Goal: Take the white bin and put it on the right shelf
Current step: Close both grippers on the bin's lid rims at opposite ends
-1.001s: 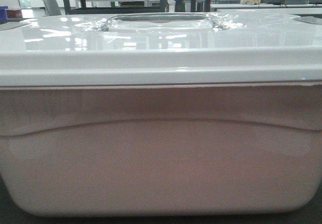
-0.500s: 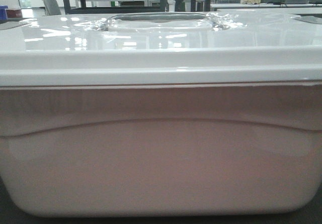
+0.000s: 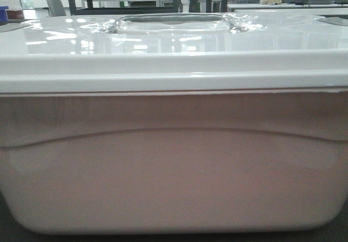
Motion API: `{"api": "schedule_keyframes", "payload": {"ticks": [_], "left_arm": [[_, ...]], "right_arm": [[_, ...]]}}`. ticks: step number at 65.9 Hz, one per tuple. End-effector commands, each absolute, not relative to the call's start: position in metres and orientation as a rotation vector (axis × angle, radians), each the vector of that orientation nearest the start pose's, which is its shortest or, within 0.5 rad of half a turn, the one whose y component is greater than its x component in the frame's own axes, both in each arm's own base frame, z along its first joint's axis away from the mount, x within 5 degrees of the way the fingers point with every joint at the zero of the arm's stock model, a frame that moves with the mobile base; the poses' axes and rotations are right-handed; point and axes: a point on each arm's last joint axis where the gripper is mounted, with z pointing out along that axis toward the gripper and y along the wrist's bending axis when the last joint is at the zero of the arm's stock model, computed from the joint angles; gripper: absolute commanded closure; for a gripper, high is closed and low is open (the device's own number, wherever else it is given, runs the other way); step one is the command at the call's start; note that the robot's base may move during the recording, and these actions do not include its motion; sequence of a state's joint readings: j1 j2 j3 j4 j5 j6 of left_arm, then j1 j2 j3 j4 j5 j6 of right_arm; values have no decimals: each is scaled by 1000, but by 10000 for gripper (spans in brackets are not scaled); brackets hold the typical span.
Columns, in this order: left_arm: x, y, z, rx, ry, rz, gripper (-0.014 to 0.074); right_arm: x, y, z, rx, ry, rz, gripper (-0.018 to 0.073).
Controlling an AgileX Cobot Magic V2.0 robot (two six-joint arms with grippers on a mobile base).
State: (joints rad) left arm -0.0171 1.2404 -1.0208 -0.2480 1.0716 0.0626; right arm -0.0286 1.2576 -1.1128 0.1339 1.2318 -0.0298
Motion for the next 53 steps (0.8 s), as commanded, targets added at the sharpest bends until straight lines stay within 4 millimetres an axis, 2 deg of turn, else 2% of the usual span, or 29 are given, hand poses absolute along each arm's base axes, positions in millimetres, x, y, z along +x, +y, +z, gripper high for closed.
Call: {"api": "schedule_keyframes", "payload": {"ticks": [1,7,11,16,25,37,42,49,53], "left_arm": [[230,-25,325,-9,2670,-347,542],[230,-26,324,-4,2680,-348,323],[230,-26,324,-4,2679,-348,157],[230,-26,324,-4,2680,-348,63],[230,-29,334,-15,2660,-411,66],[234,-40,365,-34,2539,-592,96],[233,-47,378,17,2494,-700,96],[231,-53,384,82,2440,-888,96],[233,-50,385,88,2414,-947,96]], "right_arm": [[225,6,338,26,2800,193,329],[224,6,338,34,2803,198,41],[225,6,339,35,2793,198,-94],[227,7,340,47,2771,208,-66],[230,10,354,50,2721,252,-62],[230,15,388,22,2628,323,-62],[230,18,398,-13,2596,382,-62],[230,19,403,-46,2552,523,-62],[232,17,402,-50,2535,616,-62]]}}
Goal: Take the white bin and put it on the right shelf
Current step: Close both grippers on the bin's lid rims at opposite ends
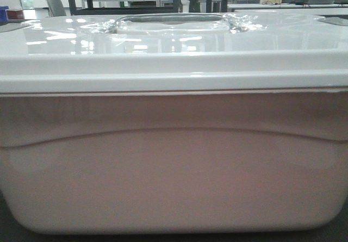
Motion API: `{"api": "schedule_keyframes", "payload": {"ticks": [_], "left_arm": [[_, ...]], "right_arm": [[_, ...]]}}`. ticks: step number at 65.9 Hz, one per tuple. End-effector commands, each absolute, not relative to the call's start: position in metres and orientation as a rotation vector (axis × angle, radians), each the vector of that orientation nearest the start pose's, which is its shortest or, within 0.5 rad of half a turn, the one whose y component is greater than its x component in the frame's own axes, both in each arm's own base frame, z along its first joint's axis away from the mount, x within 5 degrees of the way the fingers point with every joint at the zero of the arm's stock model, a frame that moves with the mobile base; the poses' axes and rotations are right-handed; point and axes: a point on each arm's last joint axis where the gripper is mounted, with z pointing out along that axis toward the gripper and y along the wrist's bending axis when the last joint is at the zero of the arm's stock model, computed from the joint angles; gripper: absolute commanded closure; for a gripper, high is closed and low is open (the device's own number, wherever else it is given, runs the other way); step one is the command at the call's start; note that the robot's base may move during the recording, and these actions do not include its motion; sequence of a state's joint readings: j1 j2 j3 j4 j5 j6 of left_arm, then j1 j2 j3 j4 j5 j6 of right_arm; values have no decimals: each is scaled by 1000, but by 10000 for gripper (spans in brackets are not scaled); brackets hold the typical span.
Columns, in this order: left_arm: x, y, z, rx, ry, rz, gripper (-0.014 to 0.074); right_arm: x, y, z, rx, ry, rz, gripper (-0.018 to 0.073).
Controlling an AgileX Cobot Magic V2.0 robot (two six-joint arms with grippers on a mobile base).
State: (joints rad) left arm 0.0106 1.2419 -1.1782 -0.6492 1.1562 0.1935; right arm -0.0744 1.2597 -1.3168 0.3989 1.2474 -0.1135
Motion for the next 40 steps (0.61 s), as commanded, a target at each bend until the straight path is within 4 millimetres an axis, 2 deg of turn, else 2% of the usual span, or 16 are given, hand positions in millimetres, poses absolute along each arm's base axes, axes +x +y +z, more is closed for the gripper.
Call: {"api": "schedule_keyframes", "payload": {"ticks": [1,7,12,16,23,31,40], "left_arm": [[233,-49,385,92,2408,-953,96],[239,-40,384,82,2370,-986,96],[243,-35,376,75,2345,-1071,96],[245,-31,361,67,2321,-1186,96],[240,-30,337,44,2265,-1351,96],[233,-32,312,32,2285,-1397,96],[225,-35,299,46,2298,-1448,96]], "right_arm": [[232,16,401,-49,2533,635,-62],[237,8,396,-28,2512,765,-62],[241,4,387,-22,2485,883,-62],[242,6,378,-22,2467,971,-62],[240,7,358,-18,2507,1016,-62],[236,10,339,-15,2533,1077,-62],[232,14,323,-33,2517,1166,-62]]}}
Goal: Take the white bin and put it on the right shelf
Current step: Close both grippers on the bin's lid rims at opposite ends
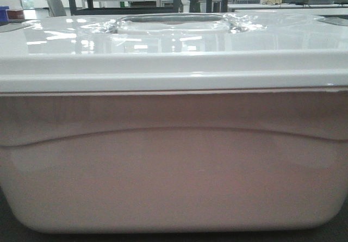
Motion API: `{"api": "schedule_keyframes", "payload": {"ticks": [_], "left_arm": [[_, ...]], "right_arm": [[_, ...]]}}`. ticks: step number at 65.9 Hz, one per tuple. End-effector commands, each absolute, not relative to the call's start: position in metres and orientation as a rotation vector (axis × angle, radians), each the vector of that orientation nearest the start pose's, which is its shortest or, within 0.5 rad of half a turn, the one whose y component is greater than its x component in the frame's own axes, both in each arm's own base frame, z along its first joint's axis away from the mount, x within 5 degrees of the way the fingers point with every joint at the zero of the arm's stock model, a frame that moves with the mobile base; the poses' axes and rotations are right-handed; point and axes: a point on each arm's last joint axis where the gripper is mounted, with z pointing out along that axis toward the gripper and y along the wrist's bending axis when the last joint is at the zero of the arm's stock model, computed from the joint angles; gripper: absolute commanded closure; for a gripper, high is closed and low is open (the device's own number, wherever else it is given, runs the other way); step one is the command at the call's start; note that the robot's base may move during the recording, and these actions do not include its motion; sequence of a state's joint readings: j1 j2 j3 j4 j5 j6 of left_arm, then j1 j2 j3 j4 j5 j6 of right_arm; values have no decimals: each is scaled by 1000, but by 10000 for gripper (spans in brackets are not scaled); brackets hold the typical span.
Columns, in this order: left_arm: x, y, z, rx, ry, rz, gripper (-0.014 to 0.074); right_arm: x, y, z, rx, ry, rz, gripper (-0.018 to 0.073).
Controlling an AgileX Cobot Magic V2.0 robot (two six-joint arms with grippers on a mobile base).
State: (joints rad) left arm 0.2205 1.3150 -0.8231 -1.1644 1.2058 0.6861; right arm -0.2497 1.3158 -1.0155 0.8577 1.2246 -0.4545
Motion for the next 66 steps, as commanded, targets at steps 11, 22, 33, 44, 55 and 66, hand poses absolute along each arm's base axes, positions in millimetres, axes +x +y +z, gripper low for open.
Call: {"api": "schedule_keyframes", "payload": {"ticks": [11,22,33,44,55,66], "left_arm": [[224,-36,296,64,2286,-1460,96],[224,-37,296,73,2288,-1464,96],[223,-51,294,130,2312,-1451,96],[224,-60,295,144,2305,-1453,96],[224,-65,294,161,2311,-1442,96],[225,-71,293,164,2315,-1416,96]], "right_arm": [[227,19,306,-21,2506,1256,-62],[225,23,303,-32,2448,1330,-62],[224,33,302,-85,2459,1350,-62],[223,45,304,-137,2457,1385,-62],[223,45,305,-133,2448,1396,-62],[223,45,305,-132,2449,1396,-62]]}}
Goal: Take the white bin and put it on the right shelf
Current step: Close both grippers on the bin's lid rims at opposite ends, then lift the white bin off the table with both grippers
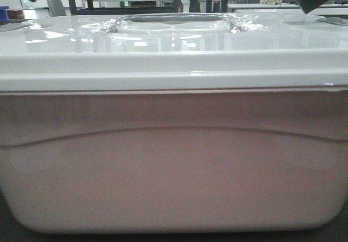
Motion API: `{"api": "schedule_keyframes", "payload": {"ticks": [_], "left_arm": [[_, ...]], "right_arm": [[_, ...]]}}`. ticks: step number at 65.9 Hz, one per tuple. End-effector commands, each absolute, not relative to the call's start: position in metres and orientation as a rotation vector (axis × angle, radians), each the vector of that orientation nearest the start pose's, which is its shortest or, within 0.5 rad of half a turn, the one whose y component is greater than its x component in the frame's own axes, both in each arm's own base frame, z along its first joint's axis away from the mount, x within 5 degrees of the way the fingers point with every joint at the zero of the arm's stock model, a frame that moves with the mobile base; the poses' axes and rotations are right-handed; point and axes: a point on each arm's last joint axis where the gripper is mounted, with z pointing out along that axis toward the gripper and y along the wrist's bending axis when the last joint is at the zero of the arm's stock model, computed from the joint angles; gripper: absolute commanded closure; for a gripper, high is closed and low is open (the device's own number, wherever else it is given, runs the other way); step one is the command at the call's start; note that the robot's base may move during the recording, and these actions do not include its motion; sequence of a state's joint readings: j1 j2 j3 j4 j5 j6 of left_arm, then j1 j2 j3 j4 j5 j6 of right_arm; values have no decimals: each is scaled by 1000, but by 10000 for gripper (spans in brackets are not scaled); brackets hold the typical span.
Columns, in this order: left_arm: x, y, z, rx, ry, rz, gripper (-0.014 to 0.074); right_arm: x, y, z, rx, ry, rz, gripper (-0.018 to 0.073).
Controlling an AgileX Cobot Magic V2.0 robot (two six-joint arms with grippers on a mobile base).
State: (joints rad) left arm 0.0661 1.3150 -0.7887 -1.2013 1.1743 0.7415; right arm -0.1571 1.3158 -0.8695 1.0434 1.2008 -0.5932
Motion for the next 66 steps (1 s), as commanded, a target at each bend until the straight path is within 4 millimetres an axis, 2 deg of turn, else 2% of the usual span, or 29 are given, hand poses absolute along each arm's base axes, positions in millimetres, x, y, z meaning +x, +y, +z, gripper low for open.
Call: {"api": "schedule_keyframes", "payload": {"ticks": [1,26,32,47,54,66], "left_arm": [[225,-71,293,166,2315,-1417,96],[224,-76,292,188,2323,-1430,109],[224,-76,292,188,2323,-1430,150],[225,-76,292,183,2322,-1423,312],[225,-76,292,183,2322,-1423,354],[225,-76,292,183,2322,-1423,355]], "right_arm": [[223,45,305,-132,2449,1396,-62],[223,45,305,-131,2449,1396,-62],[223,45,305,-131,2449,1396,-39],[223,45,305,-131,2449,1396,127],[223,45,305,-131,2449,1396,135],[223,45,305,-131,2449,1396,135]]}}
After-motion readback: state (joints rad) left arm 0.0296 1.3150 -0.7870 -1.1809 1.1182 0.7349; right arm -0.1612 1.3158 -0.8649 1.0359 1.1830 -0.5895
